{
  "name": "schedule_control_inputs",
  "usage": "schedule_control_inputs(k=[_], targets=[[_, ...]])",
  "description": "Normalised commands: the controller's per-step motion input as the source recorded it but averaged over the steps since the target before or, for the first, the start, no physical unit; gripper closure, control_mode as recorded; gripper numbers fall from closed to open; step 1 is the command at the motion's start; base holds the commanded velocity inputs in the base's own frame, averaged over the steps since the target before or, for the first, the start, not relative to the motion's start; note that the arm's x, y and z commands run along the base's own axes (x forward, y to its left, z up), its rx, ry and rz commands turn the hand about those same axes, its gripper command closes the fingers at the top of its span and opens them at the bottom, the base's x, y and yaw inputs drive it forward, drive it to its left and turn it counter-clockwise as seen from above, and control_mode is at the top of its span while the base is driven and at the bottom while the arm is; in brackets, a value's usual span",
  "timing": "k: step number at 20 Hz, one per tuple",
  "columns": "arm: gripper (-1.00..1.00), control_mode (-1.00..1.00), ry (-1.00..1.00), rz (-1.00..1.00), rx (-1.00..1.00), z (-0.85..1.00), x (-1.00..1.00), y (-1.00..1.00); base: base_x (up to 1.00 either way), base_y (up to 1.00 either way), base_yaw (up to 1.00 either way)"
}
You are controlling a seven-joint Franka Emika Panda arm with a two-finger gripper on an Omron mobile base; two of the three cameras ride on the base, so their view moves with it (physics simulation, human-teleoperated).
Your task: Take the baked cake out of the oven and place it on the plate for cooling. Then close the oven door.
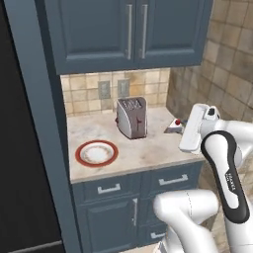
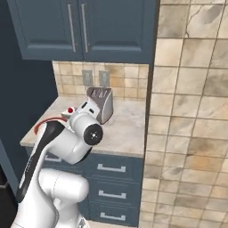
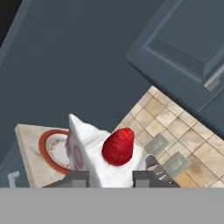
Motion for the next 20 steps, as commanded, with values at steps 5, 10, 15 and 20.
schedule_control_inputs(k=[5, 10, 15, 20], targets=[[1.00, 1.00, 0.00, 0.00, 0.00, 0.00, 0.00, 0.00, 0.33, 0.35, 0.29], [1.00, 1.00, 0.00, 0.00, 0.00, 0.00, 0.00, 0.00, 0.36, 0.32, 0.28], [1.00, 1.00, 0.00, 0.00, 0.00, 0.00, 0.00, 0.00, 0.47, 0.21, 0.27], [1.00, 1.00, 0.00, 0.00, 0.00, 0.00, 0.00, 0.00, 0.47, 0.12, 0.27]])
